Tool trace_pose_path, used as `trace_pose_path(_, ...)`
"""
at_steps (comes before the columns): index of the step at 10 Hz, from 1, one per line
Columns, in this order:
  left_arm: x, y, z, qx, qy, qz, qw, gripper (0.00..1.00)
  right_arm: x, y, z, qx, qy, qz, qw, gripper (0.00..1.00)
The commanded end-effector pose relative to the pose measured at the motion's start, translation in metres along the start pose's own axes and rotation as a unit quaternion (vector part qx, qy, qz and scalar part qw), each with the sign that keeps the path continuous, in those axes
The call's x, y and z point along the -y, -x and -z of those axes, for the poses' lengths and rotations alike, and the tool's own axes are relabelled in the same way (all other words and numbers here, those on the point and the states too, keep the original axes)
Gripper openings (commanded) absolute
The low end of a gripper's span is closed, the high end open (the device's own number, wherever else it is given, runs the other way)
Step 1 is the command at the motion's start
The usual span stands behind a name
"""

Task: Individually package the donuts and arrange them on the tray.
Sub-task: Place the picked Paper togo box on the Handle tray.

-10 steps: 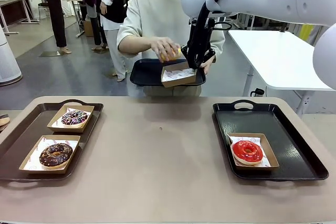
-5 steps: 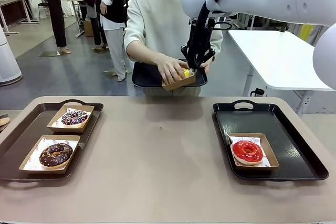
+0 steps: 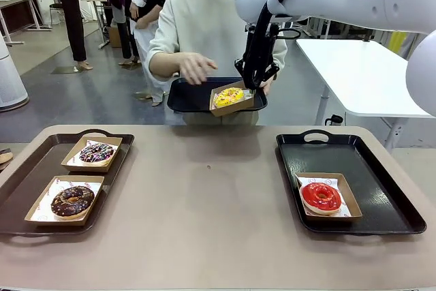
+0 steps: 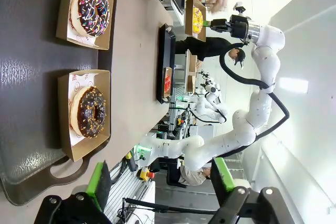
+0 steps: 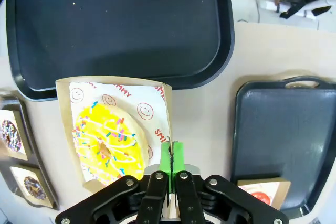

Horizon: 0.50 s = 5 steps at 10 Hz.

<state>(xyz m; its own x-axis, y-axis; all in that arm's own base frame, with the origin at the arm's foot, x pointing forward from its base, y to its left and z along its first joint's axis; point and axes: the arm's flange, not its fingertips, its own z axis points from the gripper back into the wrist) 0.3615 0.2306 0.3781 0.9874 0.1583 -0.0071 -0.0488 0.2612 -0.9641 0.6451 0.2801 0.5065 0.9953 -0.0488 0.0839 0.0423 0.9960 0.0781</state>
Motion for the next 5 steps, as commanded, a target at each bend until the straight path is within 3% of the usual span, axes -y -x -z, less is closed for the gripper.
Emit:
trace_pose_path(1,0.001,0.0004,-0.0009,0.001,0.0,0.002,1.0,1.0,-0.0016,0.0022,-0.0034,0.005,0.006,0.009,1.0,0.0)
trace_pose_path(5,0.001,0.0004,-0.0009,0.001,0.0,0.002,1.0,1.0,-0.0016,0.0022,-0.0034,0.005,0.006,0.009,1.0,0.0)
